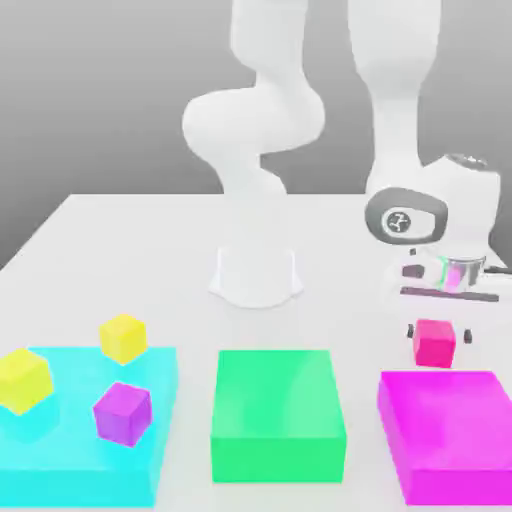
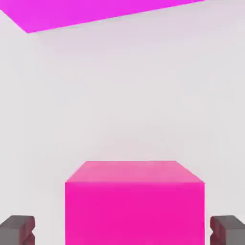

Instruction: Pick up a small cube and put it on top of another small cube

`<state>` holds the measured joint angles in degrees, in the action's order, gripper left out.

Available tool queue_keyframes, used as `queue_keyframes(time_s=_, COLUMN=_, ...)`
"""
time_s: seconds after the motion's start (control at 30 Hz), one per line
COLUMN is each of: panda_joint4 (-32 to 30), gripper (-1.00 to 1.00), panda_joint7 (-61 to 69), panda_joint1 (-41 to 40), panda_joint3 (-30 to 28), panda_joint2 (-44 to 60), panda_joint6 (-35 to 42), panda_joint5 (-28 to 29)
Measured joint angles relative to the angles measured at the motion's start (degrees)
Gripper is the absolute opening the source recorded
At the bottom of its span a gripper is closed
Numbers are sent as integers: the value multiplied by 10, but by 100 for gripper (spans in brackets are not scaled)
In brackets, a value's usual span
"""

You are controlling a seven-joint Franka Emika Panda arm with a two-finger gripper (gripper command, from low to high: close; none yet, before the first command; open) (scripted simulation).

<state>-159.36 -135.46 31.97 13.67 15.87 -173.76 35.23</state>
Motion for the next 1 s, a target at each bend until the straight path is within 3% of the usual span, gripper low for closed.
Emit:
queue_keyframes(time_s=0.17, panda_joint4=1, gripper=-100, panda_joint7=-6, panda_joint1=9, panda_joint3=-10, panda_joint2=5, panda_joint6=-5, panda_joint5=8)
queue_keyframes(time_s=0.23, panda_joint4=-2, gripper=-100, panda_joint7=10, panda_joint1=-12, panda_joint3=15, panda_joint2=-8, panda_joint6=4, panda_joint5=-14)
queue_keyframes(time_s=0.43, panda_joint4=-25, gripper=-100, panda_joint7=133, panda_joint1=-109, panda_joint3=152, panda_joint2=-82, panda_joint6=50, panda_joint5=-179)
queue_keyframes(time_s=0.57, panda_joint4=-39, gripper=-100, panda_joint7=231, panda_joint1=-116, panda_joint3=196, panda_joint2=-139, panda_joint6=84, panda_joint5=-313)
queue_keyframes(time_s=0.7, panda_joint4=-30, gripper=-100, panda_joint7=287, panda_joint1=-94, panda_joint3=156, panda_joint2=-170, panda_joint6=123, panda_joint5=-364)
queue_keyframes(time_s=0.77, panda_joint4=-15, gripper=-100, panda_joint7=306, panda_joint1=-169, panda_joint3=119, panda_joint2=-174, panda_joint6=143, panda_joint5=-365)
queue_keyframes(time_s=1.0, panda_joint4=43, gripper=-100, panda_joint7=370, panda_joint1=-308, panda_joint3=47, panda_joint2=-187, panda_joint6=214, panda_joint5=-364)
